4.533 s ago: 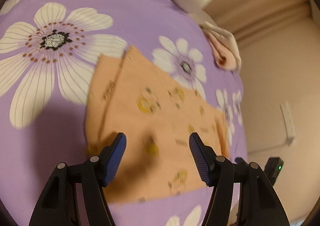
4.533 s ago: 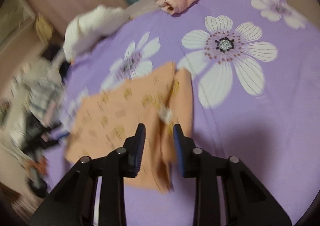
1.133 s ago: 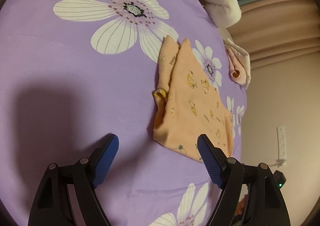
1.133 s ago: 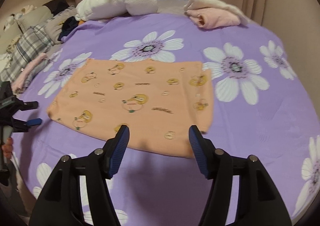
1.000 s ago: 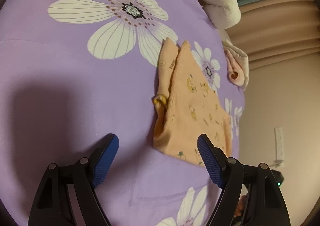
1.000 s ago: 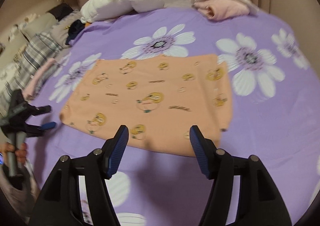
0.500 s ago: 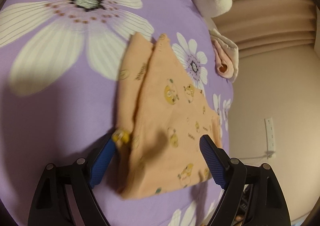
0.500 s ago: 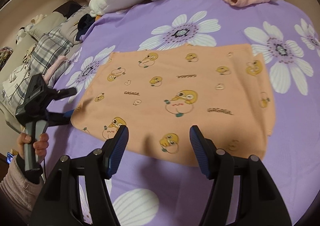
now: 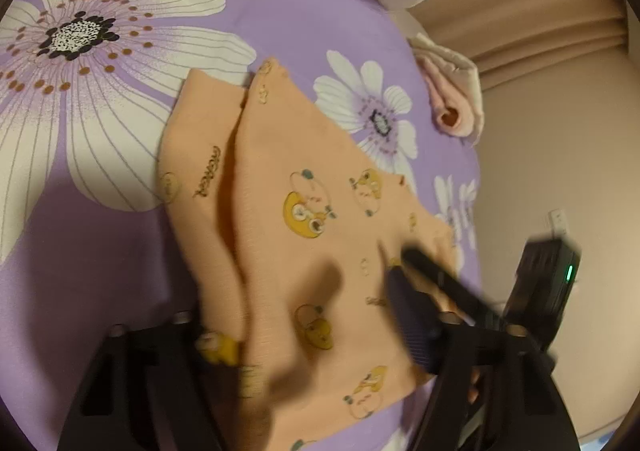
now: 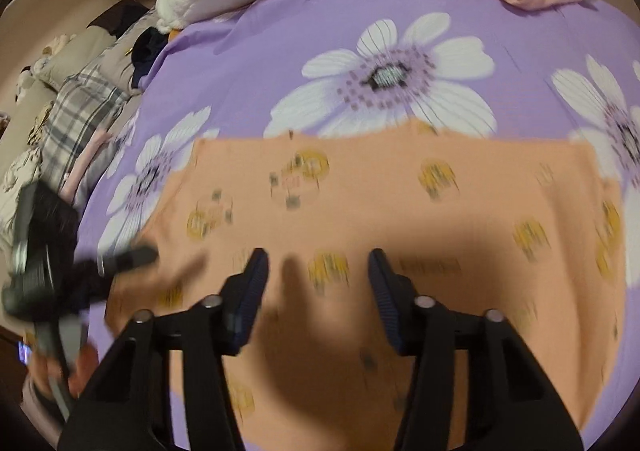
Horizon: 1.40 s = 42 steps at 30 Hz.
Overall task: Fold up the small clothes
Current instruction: 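Grasp the side edge of the folded shirt with the left gripper, then lift the held side and fold it over the shirt with the left gripper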
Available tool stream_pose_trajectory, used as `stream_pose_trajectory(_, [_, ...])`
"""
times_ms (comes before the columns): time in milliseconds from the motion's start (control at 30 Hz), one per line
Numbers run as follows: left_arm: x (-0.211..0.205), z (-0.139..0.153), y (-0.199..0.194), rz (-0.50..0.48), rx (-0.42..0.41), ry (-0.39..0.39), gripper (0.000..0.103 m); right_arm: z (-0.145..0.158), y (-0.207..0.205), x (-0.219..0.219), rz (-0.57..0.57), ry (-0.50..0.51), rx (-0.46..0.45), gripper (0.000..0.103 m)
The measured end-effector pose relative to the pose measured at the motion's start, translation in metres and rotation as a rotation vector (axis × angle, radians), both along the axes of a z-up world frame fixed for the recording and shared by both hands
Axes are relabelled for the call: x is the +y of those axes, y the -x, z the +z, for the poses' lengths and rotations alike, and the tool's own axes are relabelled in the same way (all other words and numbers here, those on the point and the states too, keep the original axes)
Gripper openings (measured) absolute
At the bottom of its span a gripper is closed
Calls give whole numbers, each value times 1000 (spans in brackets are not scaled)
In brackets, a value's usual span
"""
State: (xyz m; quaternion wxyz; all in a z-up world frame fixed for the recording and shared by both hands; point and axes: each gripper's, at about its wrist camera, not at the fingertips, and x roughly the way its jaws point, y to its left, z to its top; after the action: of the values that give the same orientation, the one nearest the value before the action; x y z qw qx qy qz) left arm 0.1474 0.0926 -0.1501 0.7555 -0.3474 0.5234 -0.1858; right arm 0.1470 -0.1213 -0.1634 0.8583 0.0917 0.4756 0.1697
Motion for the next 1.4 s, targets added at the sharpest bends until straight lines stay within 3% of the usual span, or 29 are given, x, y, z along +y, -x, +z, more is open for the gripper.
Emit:
stream_pose_trajectory(133, [2, -5, -1, -14, 29, -86, 20, -5, -31, 13, -32, 28, 1, 18])
stream_pose_trajectory(200, [3, -6, 0, -20, 33, -96, 19, -15, -43, 19, -39, 38, 43, 10])
stream_pose_trajectory(433, [6, -7, 0, -23, 39, -97, 18, -15, -45, 27, -19, 97, 56, 9])
stream_pose_trajectory(633, [5, -9, -1, -19, 45, -87, 18, 1, 10, 27, 79, 94, 7, 9])
stream_pose_trajectory(833, [4, -7, -2, -16, 50, -104, 18, -11, 60, 24, 104, 120, 15, 9])
stream_pose_trajectory(967, [-1, 2, 0, -12, 44, -125, 13, -20, 72, 27, 107, 140, -2, 9])
stream_pose_trajectory(1200, [-14, 41, 3, -28, -56, -153, 10, -7, 74, -1, 41, 10, 10, 12])
stream_pose_trajectory(1400, [-53, 74, -3, -93, -138, -220, 10, 6, 82, -42, -55, -76, -20, 12])
